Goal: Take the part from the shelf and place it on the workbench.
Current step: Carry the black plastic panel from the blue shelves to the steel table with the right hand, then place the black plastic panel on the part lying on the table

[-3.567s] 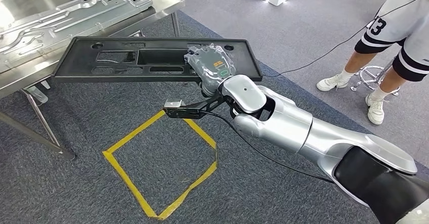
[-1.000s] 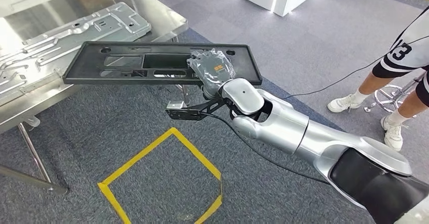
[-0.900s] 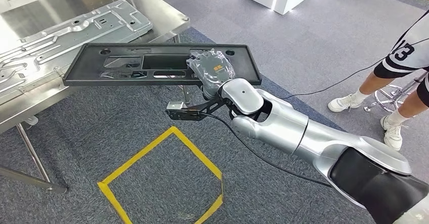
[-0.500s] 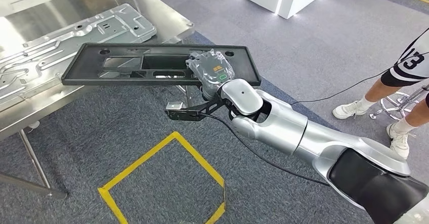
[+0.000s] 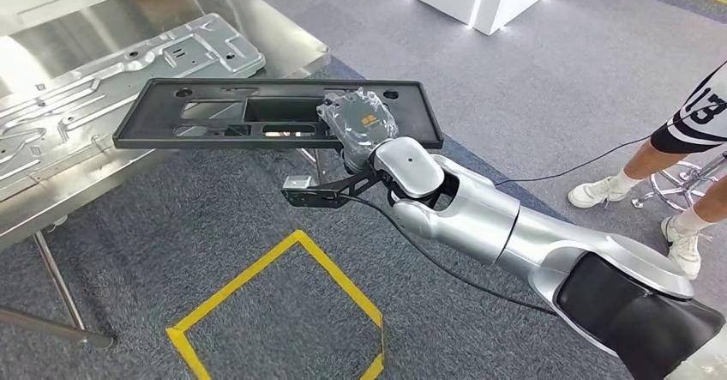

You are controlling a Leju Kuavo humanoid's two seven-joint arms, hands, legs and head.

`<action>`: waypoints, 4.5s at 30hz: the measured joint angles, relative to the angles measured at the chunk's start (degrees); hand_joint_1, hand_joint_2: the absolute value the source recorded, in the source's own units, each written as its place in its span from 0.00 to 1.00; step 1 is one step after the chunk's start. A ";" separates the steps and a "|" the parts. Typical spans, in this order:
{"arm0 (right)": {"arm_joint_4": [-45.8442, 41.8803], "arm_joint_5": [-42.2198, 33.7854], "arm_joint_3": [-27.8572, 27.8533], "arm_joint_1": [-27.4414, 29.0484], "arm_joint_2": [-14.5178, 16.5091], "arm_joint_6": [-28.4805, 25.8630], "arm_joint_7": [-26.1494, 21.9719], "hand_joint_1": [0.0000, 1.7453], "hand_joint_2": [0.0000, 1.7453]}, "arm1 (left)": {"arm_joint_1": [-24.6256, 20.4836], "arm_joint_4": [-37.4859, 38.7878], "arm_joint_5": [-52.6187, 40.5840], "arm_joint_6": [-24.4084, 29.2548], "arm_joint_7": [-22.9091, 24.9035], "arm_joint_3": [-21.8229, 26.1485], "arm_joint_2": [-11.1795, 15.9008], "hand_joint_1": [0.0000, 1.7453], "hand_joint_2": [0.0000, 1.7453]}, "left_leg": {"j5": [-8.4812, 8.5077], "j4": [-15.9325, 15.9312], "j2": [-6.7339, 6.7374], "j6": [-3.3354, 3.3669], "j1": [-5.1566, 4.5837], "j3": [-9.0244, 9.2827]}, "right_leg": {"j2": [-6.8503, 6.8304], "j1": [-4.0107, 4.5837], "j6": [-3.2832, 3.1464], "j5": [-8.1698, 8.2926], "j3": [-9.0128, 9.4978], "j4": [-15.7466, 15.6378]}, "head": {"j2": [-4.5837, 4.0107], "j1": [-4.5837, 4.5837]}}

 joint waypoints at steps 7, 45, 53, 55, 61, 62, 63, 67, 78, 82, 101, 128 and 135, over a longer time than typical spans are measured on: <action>0.04 0.28 0.00 -0.09 0.04 0.14 0.04 1.00 1.00 | -0.11 0.00 -0.04 0.22 0.02 -0.04 -0.02 0.00 1.00 | -0.20 -1.20 -1.79 2.43 0.00 1.36 | 0.44 -0.19 1.31 -6.04 -5.14 11.43 | 0.01 0.35; 0.80 0.93 0.04 0.25 0.10 1.12 -0.18 1.00 1.00 | -0.16 0.00 1.06 0.69 -0.13 -0.02 -0.44 0.00 1.00 | -1.04 0.63 -6.23 2.39 -0.53 0.58 | 3.62 -0.23 0.29 0.35 -3.42 3.70 | 0.01 0.29; 1.03 0.99 0.04 -0.10 0.22 1.14 -0.22 1.00 1.00 | 0.03 0.04 1.14 0.37 0.03 0.01 -0.46 0.00 1.00 | -5.01 8.34 -2.21 -0.49 0.02 -3.83 | 1.04 -0.44 -1.14 0.75 -0.76 -0.16 | -0.01 -0.33; 1.13 0.99 0.05 0.08 0.21 1.19 -0.24 1.00 1.00 | -0.09 0.04 1.14 0.28 0.03 0.01 -0.46 0.00 1.00 | -6.95 14.45 -1.36 -0.95 0.41 -7.16 | -0.26 -0.45 -1.24 0.47 -0.53 -0.15 | -0.01 -0.40; 1.24 0.45 0.07 0.11 0.26 0.99 -1.09 1.00 1.00 | 0.11 0.07 1.46 -0.11 0.07 0.01 -0.42 0.00 1.00 | -0.06 0.73 -0.30 -1.03 0.57 -0.38 | -2.20 -0.61 0.13 -0.58 0.23 -0.06 | 0.01 -0.47; 1.25 0.39 0.07 0.08 0.29 1.00 -1.19 1.00 1.00 | 0.11 0.07 1.50 -0.36 0.07 0.01 -0.42 0.00 1.00 | -0.33 -0.25 -0.25 -0.56 0.40 0.09 | -2.29 -0.51 0.51 -0.62 0.35 0.01 | 0.01 -0.49; 1.27 0.39 0.07 0.08 0.32 1.02 -1.28 1.00 1.00 | 0.12 0.07 1.51 -0.62 0.07 0.01 -0.42 0.00 1.00 | -0.63 -0.41 -0.38 0.03 0.28 0.17 | -2.32 -0.42 0.92 -0.58 0.52 0.14 | 0.00 -0.44; 1.28 0.48 0.09 0.00 0.44 1.04 -1.42 1.00 1.00 | 0.12 0.07 1.50 -1.12 0.03 0.01 -0.45 0.00 1.00 | -1.46 -0.74 -0.96 1.96 0.32 1.82 | -1.06 -0.77 1.85 -2.55 -0.94 4.55 | -0.01 0.03; 1.85 0.78 0.36 0.29 0.53 0.97 -1.51 1.00 1.00 | 0.05 0.07 1.06 -1.31 -0.05 -0.01 -0.59 0.00 1.00 | -5.88 -0.95 -2.85 1.33 -0.11 7.13 | 0.80 0.60 -0.30 3.46 -5.06 0.43 | 0.01 -0.04; 1.90 0.86 0.37 0.08 0.75 0.95 -1.51 1.00 1.00 | -0.03 0.07 1.04 -1.31 -0.01 0.00 -0.63 0.00 1.00 | -5.79 2.10 -2.13 0.06 -0.15 6.52 | 0.75 0.22 -1.61 2.36 -2.18 -0.68 | 0.00 -0.18; 2.45 1.47 0.81 -1.20 1.55 1.02 -1.33 1.00 1.00 | -0.03 0.21 1.39 -0.66 0.53 -0.01 -0.61 0.00 1.00 | 1.72 -2.59 -1.40 3.63 -0.84 2.71 | 0.96 -0.05 0.75 -11.03 2.44 13.34 | 0.01 0.15; 2.96 2.04 0.85 0.05 1.68 2.66 -1.27 1.00 1.00 | -0.06 0.28 1.11 -2.18 -0.56 -0.01 -0.17 0.00 1.00 | 2.12 -2.11 -1.21 2.14 -0.49 0.07 | 0.93 0.22 0.00 -2.54 1.82 0.66 | 0.01 0.26; 3.36 2.04 0.85 0.19 1.79 2.74 -1.65 1.00 1.00 | -0.33 0.28 1.11 -2.44 -0.63 -0.02 -0.17 0.00 1.00 | 0.64 -1.74 -1.50 2.75 -0.25 1.32 | 0.89 -0.08 0.84 -3.90 -7.06 12.80 | 0.01 0.32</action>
